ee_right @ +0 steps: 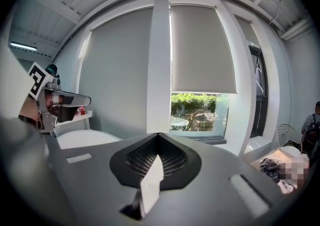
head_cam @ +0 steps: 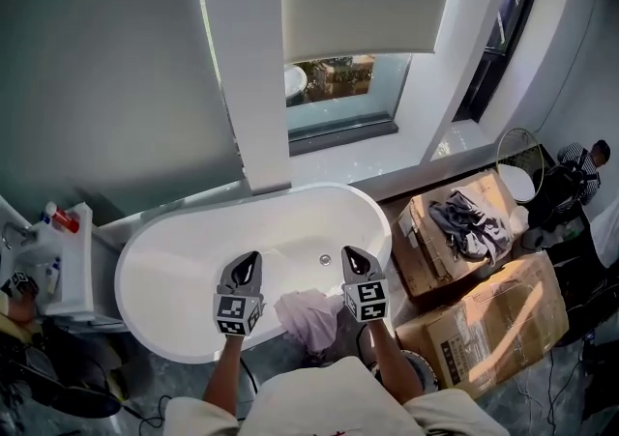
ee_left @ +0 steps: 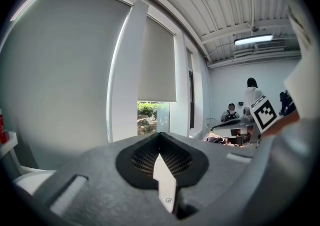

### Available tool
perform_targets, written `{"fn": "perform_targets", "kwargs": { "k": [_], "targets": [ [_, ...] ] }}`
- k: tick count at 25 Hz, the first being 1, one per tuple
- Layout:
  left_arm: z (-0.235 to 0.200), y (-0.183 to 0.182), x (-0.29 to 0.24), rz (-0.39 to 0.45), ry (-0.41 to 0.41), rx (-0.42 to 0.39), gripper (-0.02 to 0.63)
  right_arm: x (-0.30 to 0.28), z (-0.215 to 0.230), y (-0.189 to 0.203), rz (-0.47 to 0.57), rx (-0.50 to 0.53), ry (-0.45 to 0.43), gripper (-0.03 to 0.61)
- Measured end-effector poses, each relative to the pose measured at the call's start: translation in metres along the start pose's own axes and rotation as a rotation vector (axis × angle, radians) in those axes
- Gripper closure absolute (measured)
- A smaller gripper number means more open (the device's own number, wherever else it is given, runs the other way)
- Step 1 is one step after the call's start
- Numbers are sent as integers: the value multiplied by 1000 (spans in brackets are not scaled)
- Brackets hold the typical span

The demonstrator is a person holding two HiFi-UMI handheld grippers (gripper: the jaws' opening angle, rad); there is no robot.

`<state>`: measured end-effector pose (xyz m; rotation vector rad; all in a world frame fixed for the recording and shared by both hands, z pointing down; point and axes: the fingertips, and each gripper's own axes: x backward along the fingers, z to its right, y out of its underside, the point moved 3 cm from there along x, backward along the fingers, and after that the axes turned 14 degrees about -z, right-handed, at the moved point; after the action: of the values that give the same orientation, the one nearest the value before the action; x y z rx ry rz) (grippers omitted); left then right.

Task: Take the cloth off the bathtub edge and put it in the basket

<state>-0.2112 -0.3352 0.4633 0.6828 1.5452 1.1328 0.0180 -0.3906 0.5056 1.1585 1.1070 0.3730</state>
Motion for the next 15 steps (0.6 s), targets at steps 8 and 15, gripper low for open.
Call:
{"fn": "perform_targets", "kwargs": {
  "k": [8,15],
  "targets": [
    [-6,1,-36,-28,-41,32,611,-38,27,-3,-12,1,-41,572],
    [-12,8,-56,-63,-64,45,611,-58,37,4,-37,-3,-68,572]
  ]
}}
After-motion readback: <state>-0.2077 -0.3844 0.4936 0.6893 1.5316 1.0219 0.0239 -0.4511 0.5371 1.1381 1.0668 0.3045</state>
